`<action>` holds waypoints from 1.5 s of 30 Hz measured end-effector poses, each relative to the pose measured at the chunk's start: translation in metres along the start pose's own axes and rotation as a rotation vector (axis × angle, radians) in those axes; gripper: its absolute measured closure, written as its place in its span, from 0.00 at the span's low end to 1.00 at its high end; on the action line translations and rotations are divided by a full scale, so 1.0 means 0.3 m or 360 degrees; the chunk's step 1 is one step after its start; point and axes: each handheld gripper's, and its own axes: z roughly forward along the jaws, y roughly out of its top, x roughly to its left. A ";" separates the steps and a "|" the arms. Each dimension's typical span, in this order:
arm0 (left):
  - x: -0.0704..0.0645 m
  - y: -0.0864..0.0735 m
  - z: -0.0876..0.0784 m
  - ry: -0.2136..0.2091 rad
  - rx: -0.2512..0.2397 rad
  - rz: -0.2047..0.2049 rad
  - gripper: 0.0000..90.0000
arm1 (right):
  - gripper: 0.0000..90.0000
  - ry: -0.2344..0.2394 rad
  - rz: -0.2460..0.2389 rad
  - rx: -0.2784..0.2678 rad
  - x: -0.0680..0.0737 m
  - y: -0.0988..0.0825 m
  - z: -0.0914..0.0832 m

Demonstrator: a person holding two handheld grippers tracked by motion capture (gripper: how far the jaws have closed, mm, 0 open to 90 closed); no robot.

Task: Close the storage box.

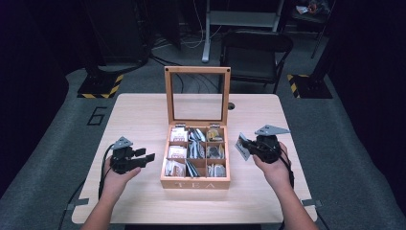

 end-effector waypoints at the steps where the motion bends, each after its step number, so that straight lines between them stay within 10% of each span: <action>1: 0.000 0.000 0.000 0.0001 0.0000 0.0000 0.51 | 0.99 -0.0008 0.0006 0.0004 -0.003 -0.004 0.001; 45: 0.000 -0.004 0.007 0.0007 0.0011 0.0002 0.51 | 0.97 -0.0207 0.0158 0.0110 -0.132 -0.239 0.115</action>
